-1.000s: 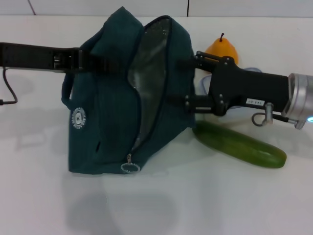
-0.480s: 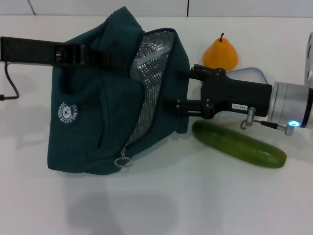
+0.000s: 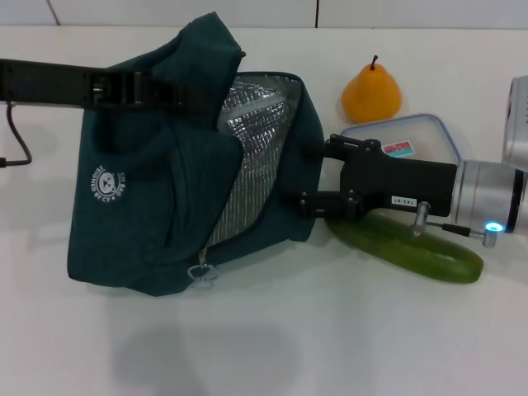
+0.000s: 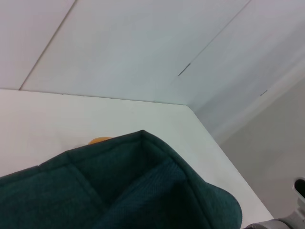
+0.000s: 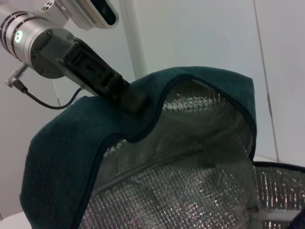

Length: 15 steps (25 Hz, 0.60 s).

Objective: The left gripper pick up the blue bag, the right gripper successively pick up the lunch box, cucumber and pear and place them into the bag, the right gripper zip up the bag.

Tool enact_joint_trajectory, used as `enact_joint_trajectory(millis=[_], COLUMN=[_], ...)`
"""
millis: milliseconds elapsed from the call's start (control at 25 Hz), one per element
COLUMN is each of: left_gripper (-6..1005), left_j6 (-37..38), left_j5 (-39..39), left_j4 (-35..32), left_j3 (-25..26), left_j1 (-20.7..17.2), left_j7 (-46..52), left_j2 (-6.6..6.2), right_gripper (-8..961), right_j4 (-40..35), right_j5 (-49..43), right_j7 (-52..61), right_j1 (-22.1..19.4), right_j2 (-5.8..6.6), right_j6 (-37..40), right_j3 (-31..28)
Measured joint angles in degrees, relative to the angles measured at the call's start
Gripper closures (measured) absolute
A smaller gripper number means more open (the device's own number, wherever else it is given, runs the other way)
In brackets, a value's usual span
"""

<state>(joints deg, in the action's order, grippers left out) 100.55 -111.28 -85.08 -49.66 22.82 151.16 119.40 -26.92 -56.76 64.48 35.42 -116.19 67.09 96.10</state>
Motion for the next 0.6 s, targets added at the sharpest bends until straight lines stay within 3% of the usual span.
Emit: enact_joint_trajectory(millis=[320, 600], left_gripper=[933, 932], left_j6=[0.0, -0.8], left_j5=[-0.5, -0.6], left_j4=[0.0, 0.0], left_j3=[0.0, 0.0], left_j1=[-0.7, -1.9], left_j7=[-0.2, -0.5], left_j2=[0.0, 0.04], right_gripper=[114, 114], right_j4=[-0.9, -0.9], right_j5=[6.1, 7.1], right_j7=[-0.6, 0.6], right_j1=[-1.8, -7.0], right_j2=[0.47, 1.24], right_j6=[4.2, 13.6], right_j3=[-1.9, -16.8])
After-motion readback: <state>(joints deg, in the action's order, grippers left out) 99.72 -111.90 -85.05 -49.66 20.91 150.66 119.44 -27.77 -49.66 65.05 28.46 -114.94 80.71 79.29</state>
